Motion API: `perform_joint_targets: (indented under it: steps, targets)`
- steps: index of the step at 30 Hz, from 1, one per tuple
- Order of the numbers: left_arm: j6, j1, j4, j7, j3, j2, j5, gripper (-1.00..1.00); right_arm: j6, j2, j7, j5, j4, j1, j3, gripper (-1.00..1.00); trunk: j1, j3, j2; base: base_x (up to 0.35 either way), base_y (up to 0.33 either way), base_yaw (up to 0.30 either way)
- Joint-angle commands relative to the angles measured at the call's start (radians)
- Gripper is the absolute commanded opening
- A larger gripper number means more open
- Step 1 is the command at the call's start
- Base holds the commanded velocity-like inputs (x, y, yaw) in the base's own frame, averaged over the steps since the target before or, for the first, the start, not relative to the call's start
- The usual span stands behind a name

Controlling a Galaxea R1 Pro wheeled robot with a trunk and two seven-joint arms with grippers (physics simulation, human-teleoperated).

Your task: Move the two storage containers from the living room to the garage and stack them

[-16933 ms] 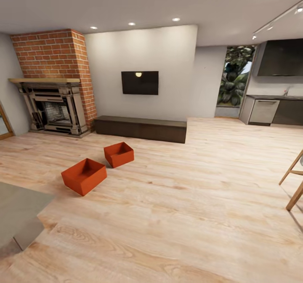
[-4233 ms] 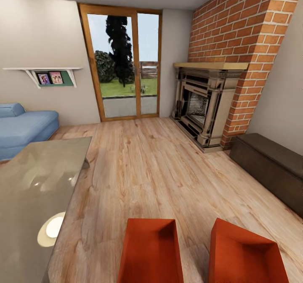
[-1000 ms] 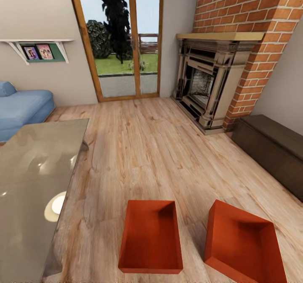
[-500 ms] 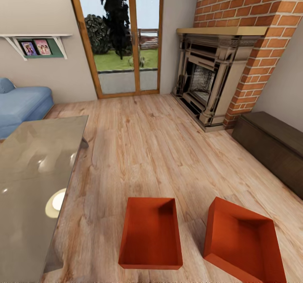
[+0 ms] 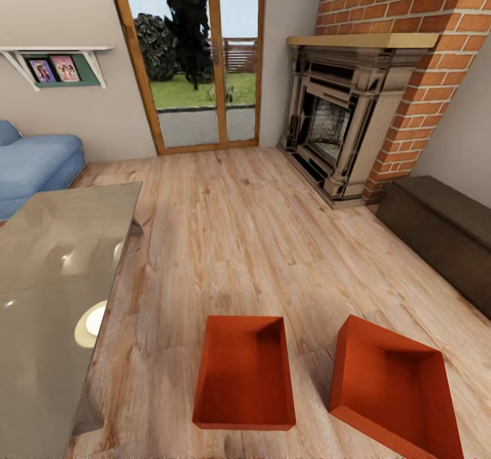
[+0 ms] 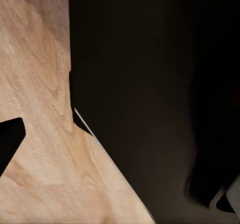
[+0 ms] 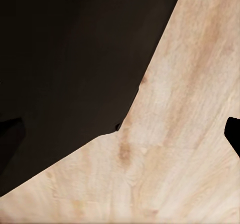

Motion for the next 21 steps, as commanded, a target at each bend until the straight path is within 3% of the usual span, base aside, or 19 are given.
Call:
perform_joint_targets:
  steps: [1,21]
  targets:
    - [-0.001,0.000,0.000,0.000,0.000,0.000,0.008,1.00,0.002,0.000,0.003,-0.010,0.001,0.000,0.009,1.00,0.000,-0.002,0.000,0.000,0.000,0.000]
    - [-0.001,0.001,0.000,0.000,0.000,-0.002,0.008,1.00,0.005,0.000,0.003,-0.010,0.000,0.000,0.009,1.00,0.000,-0.034,0.000,0.000,0.000,0.000]
